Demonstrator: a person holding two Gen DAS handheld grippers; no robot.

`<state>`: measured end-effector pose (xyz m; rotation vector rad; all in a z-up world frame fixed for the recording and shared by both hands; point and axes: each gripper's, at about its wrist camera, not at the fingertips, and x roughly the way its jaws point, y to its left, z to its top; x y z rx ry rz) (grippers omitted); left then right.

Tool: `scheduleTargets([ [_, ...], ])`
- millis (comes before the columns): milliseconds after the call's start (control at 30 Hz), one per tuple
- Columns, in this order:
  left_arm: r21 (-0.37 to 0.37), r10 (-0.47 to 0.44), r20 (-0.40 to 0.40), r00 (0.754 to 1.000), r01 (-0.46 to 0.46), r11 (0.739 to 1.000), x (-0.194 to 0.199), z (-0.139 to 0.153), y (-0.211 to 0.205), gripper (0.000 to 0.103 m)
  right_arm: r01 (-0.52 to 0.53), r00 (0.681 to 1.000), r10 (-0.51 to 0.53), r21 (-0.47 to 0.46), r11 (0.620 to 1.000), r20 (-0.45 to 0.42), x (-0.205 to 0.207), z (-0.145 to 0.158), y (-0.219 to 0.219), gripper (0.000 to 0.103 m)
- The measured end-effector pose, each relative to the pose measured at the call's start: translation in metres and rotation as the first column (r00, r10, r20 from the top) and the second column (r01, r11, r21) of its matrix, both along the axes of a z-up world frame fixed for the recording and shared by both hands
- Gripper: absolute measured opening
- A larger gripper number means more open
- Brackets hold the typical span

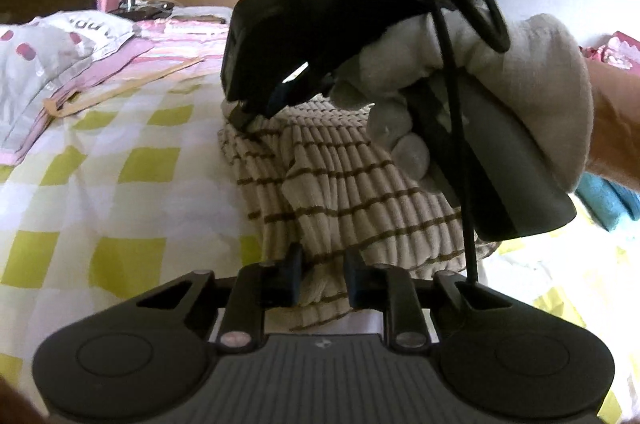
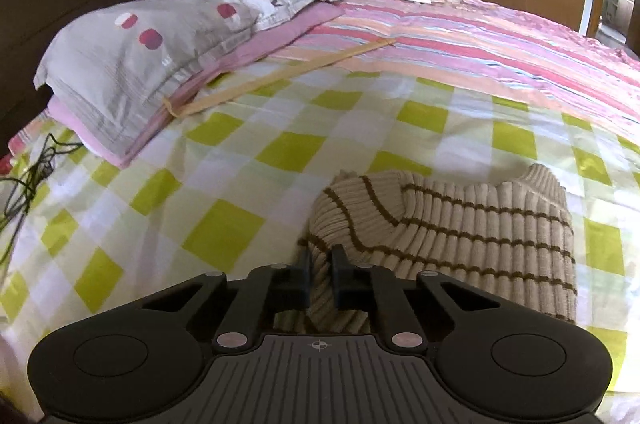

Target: Fold small clothes

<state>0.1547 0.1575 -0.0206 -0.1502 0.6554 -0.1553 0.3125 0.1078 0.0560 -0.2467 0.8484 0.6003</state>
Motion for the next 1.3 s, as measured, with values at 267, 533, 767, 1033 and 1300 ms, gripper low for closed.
scheduleTargets([
  [267,0.012,0.016,-0.060,0.998,-0.015,1.000,0.005,-0.008,0.002,0.027,0.024,0.995,-0.019,0.049,0.999,-0.095,0.008,-0.015,0.011,0.010],
  [533,-0.006,0.031,-0.084,0.996,-0.031,0.999,0.007,-0.011,0.006,0.027,0.028,0.987,-0.009,0.115,0.993,-0.160,0.015,-0.031,0.009,0.010],
  [767,-0.027,0.036,-0.075,0.997,-0.038,0.999,0.007,-0.006,0.011,0.027,0.056,0.979,-0.027,0.142,0.988,-0.201,0.014,-0.022,0.004,0.014],
  [1033,-0.042,0.059,-0.049,0.997,-0.061,0.997,0.001,0.003,0.019,0.027,0.044,0.984,-0.010,0.186,0.981,-0.180,0.001,0.011,-0.004,0.014],
  [1300,-0.065,0.084,-0.030,0.996,-0.086,0.994,0.000,0.007,0.027,0.028,0.052,0.993,-0.032,0.184,0.982,-0.111,-0.015,0.037,-0.029,0.017],
])
